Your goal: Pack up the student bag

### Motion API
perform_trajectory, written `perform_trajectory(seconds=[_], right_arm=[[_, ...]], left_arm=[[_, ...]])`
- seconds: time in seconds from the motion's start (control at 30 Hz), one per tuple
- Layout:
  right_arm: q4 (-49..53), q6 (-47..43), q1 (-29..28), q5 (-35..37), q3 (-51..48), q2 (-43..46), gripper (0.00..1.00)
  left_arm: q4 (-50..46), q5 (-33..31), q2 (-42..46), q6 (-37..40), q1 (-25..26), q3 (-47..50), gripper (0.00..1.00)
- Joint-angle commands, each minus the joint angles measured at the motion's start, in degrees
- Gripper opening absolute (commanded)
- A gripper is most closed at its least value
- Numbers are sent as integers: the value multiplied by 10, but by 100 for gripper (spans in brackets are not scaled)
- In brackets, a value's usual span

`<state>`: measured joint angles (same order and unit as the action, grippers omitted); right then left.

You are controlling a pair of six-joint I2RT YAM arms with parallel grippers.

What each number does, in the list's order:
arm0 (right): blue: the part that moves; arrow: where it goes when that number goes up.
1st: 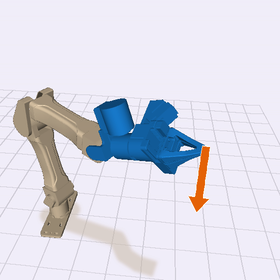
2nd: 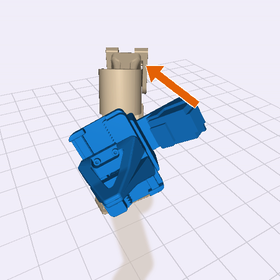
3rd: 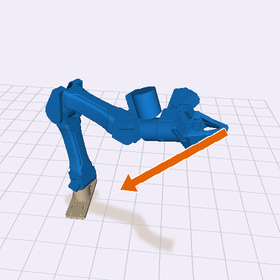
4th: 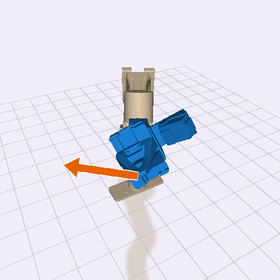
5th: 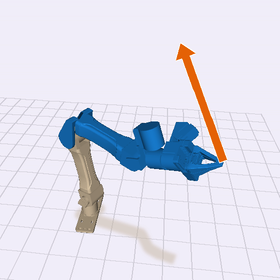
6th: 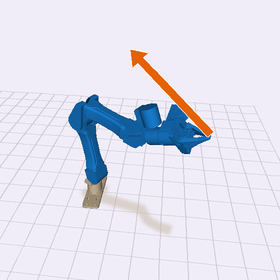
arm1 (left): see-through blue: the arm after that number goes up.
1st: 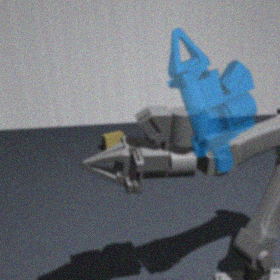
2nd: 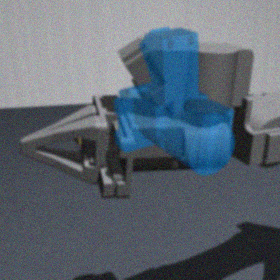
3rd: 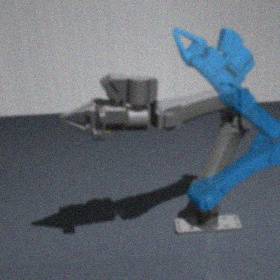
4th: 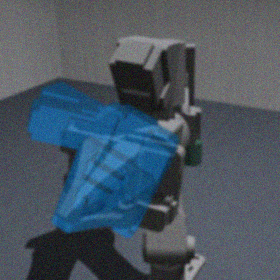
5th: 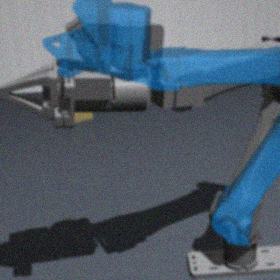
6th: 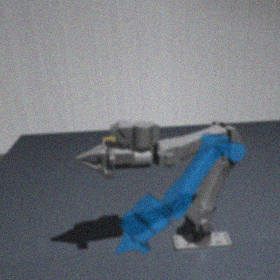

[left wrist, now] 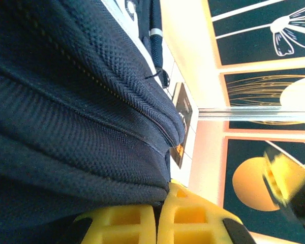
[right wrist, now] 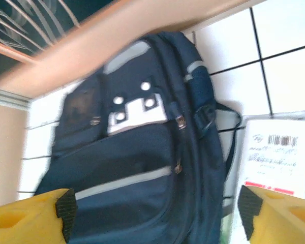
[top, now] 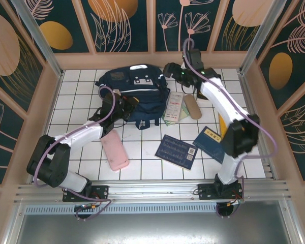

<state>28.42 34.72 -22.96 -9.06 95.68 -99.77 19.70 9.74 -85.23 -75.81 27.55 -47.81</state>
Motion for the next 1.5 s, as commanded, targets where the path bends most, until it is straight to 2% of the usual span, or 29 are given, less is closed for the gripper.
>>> perform_trajectory(seconds=[0.0, 0.07, 0.13, 0.23, 0.27, 0.33, 0.4, 0.53, 0.6, 0.63, 0.67, 0.77, 0.8, 0.83, 0.87, 0.9, 1.0, 1.1, 1.2, 1.27, 1.37, 1.47], right_arm=[[-107, 146, -6, -90, -158, 82, 81], [-194, 246, -25, -116, -263, 135, 83], [-283, 341, -62, -105, -354, 177, 86], [-398, 444, -113, -82, -429, 191, 91], [-432, 465, -125, -84, -440, 184, 95], [-492, 497, -140, -91, -442, 156, 98], [-522, 504, -147, -90, -429, 129, 98], [-552, 524, -154, -33, -418, 93, 96], [-551, 530, -149, -24, -407, 73, 88], [-538, 532, -147, -15, -400, 67, 79], [-534, 528, -144, -6, -397, 64, 68], [-474, 486, -122, -14, -357, 52, 25], [-436, 455, -111, -28, -332, 48, 13], [-403, 418, -98, -42, -313, 45, 4], [-375, 391, -87, -52, -300, 45, 0], [-351, 356, -73, -72, -292, 46, 0], [-306, 281, -14, -162, -269, 39, 0], [-276, 246, 40, -280, -242, 10, 0], [-215, 214, 68, -306, -209, 2, 0], [-205, 207, 89, -343, -195, -2, 0], [-205, 211, 115, -387, -184, -6, 0], [-194, 217, 135, -400, -173, -2, 0]], left_arm=[[84, 5, 17, -10, 5, -18, 0], [95, 8, 16, -19, 5, -17, 0], [105, 8, 16, -26, 7, -17, 0], [106, 1, 18, -26, 11, -23, 0], [107, -1, 20, -26, 13, -24, 0], [107, -3, 21, -27, 18, -26, 0], [107, -2, 22, -29, 23, -27, 0], [108, -9, 30, -31, 28, -22, 0], [108, -9, 35, -32, 28, -19, 0], [108, -8, 40, -31, 28, -17, 0], [107, -6, 43, -28, 28, -18, 0], [69, 10, 55, 14, 28, -37, 0], [36, 21, 60, 47, 28, -52, 11], [-6, 30, 66, 89, 28, -71, 28], [-45, 36, 72, 128, 28, -89, 42], [-93, 38, 80, 177, 28, -107, 55], [-213, 7, 121, 300, 28, -135, 81], [-288, -41, 155, 377, 26, -135, 98], [-309, -75, 167, 405, 18, -104, 99], [-282, -71, 172, 403, 8, -66, 93], [-202, -15, 173, 365, -30, 2, 87], [-121, 42, 173, 327, -71, 73, 86]])
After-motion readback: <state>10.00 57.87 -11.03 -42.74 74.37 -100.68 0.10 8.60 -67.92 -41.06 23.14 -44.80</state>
